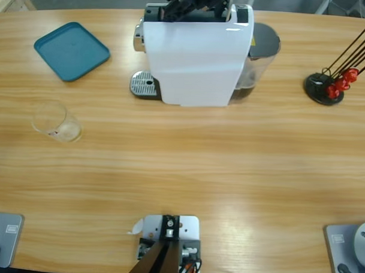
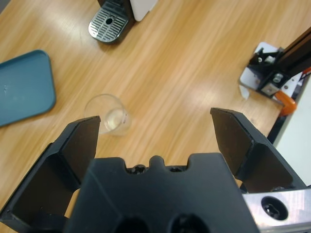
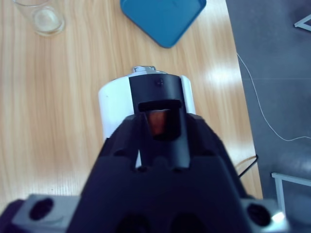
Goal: Pour coffee
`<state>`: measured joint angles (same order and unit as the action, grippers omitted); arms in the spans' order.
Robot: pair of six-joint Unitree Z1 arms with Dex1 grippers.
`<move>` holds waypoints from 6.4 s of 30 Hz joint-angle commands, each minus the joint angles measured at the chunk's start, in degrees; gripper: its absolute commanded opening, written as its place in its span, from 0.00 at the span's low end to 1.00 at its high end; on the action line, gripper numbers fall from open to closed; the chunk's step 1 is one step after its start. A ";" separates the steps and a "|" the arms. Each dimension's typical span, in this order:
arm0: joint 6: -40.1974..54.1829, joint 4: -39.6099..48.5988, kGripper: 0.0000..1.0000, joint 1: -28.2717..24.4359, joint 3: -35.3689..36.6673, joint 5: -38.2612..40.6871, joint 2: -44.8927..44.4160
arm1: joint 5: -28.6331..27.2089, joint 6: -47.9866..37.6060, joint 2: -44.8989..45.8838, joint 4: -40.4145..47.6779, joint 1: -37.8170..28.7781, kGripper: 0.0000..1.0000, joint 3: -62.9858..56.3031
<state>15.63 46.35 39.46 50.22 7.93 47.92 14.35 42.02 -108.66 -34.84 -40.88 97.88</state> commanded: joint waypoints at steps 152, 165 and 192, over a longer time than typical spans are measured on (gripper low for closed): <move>-5.35 -7.77 0.98 0.02 -2.04 -4.68 2.97 | -31.67 -94.21 -11.26 16.64 -18.89 0.00 -18.02; -5.45 -7.77 0.98 0.01 -2.09 -4.68 2.66 | -31.95 -94.23 -11.14 15.50 -18.89 0.00 -18.62; -5.96 -9.38 0.98 0.01 -1.53 -1.02 4.54 | -28.06 -51.62 37.73 -11.87 -18.89 1.00 -26.23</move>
<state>10.14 35.85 39.46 49.86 5.44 51.18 -14.54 -11.71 -83.97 -39.57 -60.37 78.68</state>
